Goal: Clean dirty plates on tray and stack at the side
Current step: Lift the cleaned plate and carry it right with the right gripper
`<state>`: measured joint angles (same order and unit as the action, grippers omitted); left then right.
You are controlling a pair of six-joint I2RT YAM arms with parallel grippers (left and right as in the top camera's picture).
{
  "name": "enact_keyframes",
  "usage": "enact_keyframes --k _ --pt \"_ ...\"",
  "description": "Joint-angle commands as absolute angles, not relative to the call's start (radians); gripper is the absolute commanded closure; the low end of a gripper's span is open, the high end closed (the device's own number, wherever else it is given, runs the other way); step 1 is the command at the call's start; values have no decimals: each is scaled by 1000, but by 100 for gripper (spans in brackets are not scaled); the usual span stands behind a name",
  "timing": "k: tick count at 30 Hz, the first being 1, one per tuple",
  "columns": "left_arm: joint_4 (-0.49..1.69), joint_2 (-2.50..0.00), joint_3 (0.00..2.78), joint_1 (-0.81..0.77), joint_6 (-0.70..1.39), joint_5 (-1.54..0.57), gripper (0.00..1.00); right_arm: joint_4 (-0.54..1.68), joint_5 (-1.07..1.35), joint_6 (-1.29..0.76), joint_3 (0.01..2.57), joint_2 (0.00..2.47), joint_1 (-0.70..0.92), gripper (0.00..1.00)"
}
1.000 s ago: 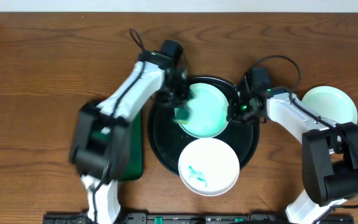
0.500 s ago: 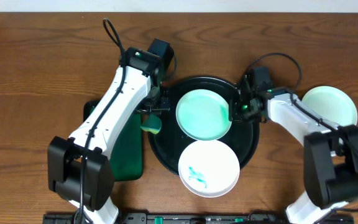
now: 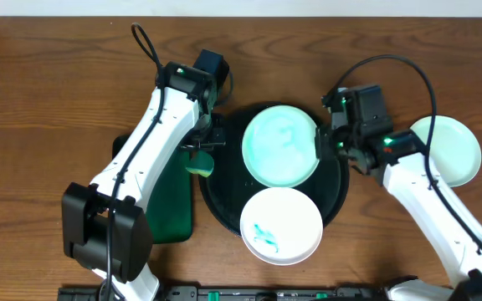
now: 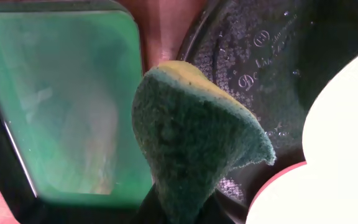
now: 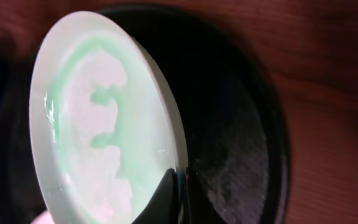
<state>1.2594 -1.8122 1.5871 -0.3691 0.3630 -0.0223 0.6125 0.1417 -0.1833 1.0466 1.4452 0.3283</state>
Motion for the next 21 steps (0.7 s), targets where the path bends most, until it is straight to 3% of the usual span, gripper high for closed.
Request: enact_keyframes --k 1,21 --pt "1264 -1817 1592 -364 369 -7 92 641 -55 -133 1050 1407 391 99" --pt "1248 -1818 1590 -365 368 -7 93 720 -638 -10 1098 1306 587 99"
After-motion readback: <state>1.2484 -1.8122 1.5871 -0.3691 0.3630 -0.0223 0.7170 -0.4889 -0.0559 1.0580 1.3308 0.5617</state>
